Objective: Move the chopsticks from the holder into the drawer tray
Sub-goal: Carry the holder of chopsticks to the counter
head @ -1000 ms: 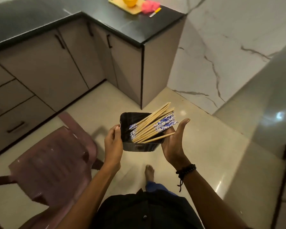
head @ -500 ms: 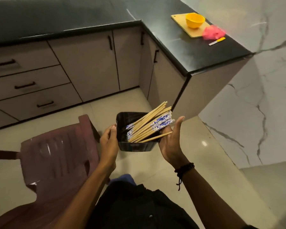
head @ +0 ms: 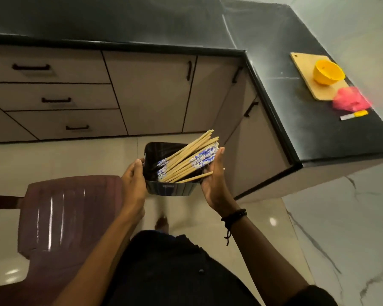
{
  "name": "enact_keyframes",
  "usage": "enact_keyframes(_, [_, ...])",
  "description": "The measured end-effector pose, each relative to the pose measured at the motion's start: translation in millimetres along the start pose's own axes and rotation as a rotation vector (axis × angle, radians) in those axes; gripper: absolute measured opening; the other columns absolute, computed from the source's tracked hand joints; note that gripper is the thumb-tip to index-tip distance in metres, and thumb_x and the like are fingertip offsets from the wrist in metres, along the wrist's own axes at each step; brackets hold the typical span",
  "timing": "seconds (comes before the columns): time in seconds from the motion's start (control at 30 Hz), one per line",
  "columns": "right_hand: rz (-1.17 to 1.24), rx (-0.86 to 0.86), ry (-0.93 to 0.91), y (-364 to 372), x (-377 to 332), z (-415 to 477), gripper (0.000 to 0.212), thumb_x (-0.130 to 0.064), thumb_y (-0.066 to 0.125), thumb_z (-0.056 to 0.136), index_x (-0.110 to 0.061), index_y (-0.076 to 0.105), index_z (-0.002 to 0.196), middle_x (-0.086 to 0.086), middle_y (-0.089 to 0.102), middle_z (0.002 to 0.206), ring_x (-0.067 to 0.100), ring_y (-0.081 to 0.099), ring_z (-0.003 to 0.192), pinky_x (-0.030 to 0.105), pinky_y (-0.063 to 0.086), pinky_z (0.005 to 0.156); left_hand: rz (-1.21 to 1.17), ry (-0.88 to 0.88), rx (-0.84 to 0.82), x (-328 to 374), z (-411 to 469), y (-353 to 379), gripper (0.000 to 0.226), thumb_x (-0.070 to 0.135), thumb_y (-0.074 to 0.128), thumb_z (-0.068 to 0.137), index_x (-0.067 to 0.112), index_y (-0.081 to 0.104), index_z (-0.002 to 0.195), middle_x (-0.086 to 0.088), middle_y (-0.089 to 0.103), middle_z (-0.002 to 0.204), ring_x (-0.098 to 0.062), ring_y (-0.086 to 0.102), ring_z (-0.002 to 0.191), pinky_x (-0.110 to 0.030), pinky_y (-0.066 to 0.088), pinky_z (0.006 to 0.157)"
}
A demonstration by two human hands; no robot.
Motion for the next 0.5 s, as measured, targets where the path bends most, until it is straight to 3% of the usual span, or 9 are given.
enact_keyframes(0.13, [-0.055, -0.045, 0.012, 28.7, -21.1, 64.3, 0.092, -0.090, 0.057, 0.057, -0.033, 0.047, 0.129, -0.001, 0.060, 0.134, 0.017, 0.059, 0.124, 0.049, 0.039, 0.112, -0.009, 0.003, 0.054, 33.9, 54.2, 0.4, 0.036, 0.037, 0.033, 0.104, 0.019, 0.064, 0.109, -0.005, 0.066, 0.100, -0.020, 0.063, 0.096, -0.041, 0.053, 0.080])
enact_keyframes(0.27, [-0.113, -0.119, 0.010, 61.2, -31.3, 124.7, 0.088, -0.088, 0.058, 0.060, -0.032, 0.049, 0.128, -0.005, 0.064, 0.128, 0.014, 0.060, 0.122, 0.044, 0.042, 0.110, -0.073, -0.015, 0.155, 55.0, 101.6, -9.3, 0.046, 0.044, 0.028, 0.104, 0.015, 0.062, 0.116, 0.000, 0.067, 0.104, -0.011, 0.062, 0.099, -0.029, 0.050, 0.081])
enact_keyframes(0.37, [-0.195, -0.210, 0.038, 83.1, -32.3, 161.8, 0.102, -0.085, 0.057, 0.067, -0.018, 0.042, 0.142, 0.006, 0.059, 0.138, 0.020, 0.058, 0.126, 0.046, 0.041, 0.111, -0.106, -0.007, 0.227, 69.4, 128.1, -14.8, 0.048, 0.045, 0.026, 0.104, 0.014, 0.061, 0.119, 0.004, 0.065, 0.102, -0.004, 0.059, 0.096, -0.022, 0.046, 0.073])
enact_keyframes(0.5, [-0.266, -0.311, 0.032, 118.4, -38.2, 227.5, 0.096, -0.083, 0.059, 0.067, -0.020, 0.045, 0.137, 0.003, 0.060, 0.134, 0.016, 0.059, 0.123, 0.029, 0.049, 0.099, -0.118, 0.014, 0.336, 90.5, 178.0, -26.5, 0.050, 0.046, 0.025, 0.103, 0.015, 0.060, 0.119, -0.001, 0.065, 0.105, -0.006, 0.060, 0.095, -0.021, 0.043, 0.069])
Point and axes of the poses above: each hand's wrist, its own z-axis towards the middle knuckle, its own y-axis out of the palm, x = y × z, the point moved 10 cm from there along z, towards the middle knuckle
